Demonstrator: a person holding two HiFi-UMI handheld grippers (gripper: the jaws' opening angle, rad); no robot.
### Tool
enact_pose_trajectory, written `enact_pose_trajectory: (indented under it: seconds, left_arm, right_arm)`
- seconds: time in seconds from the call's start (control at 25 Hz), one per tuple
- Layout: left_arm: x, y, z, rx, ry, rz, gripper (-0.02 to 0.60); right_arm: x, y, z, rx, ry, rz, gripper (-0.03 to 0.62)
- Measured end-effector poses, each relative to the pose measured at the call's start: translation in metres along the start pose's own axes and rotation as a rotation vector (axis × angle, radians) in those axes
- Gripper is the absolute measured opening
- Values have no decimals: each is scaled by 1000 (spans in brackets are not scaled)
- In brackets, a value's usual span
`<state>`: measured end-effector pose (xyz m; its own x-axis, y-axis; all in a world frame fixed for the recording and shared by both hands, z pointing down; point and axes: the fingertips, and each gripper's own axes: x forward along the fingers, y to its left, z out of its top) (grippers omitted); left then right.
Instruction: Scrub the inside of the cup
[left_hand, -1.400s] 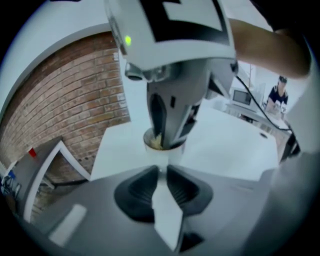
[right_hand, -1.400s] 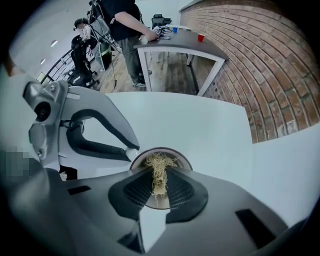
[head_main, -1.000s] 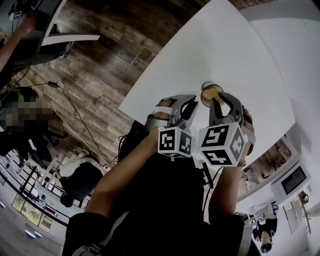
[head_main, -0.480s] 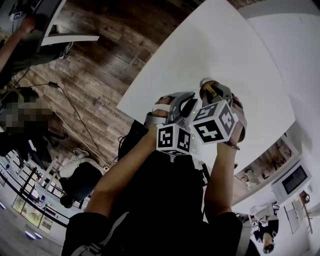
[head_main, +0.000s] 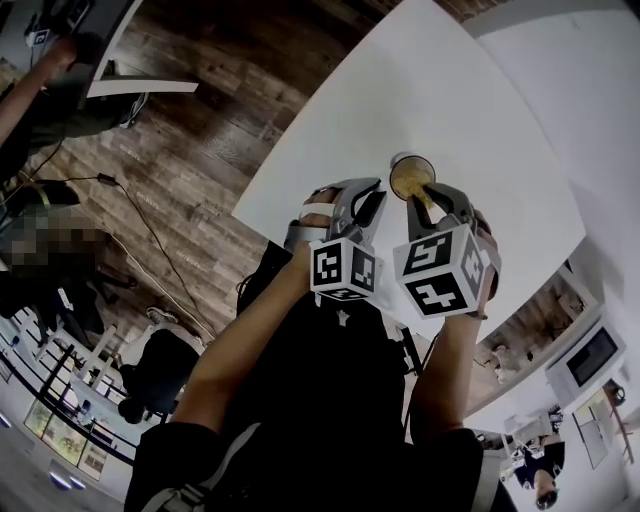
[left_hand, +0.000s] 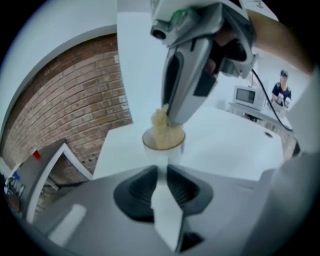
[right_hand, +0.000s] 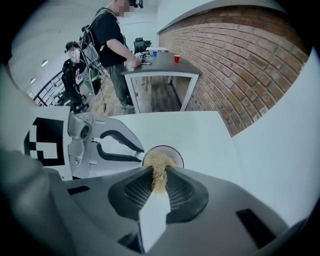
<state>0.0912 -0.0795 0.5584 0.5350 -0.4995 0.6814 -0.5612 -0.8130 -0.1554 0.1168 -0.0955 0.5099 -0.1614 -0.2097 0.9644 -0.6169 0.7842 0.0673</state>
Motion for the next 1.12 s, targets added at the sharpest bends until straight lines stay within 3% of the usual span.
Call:
enact_pose_trajectory:
  seconds: [0.28, 0.4, 0.64, 0.76, 0.88, 0.96, 1.12]
  left_arm:
    - [-14, -4, 0, -20, 0, -31, 97]
    - [-32, -9, 7, -31, -13, -40, 101]
    - [-96, 13, 56, -134, -166, -1, 98]
    - [-136, 24, 80, -151, -267, 37, 55]
    - [-172, 28, 100, -146, -374, 50, 5]
    - [-187, 26, 108, -138, -421, 50, 5]
    - [-202, 25, 108, -156, -466, 81, 3]
  right_arm:
    - [-51, -2, -4, 89, -127, -37, 55]
    - [-79, -4, -8, 156, -253, -85, 55]
    - [-151, -5, -17, 309, -557, -236, 55]
    - [-184, 8, -21, 400, -699, -282, 55]
    - [-218, 22, -22, 514, -907, -295, 55]
    - [-233, 29, -27, 603, -1015, -293, 55]
    - [-249, 35, -40, 742, -1130, -325, 55]
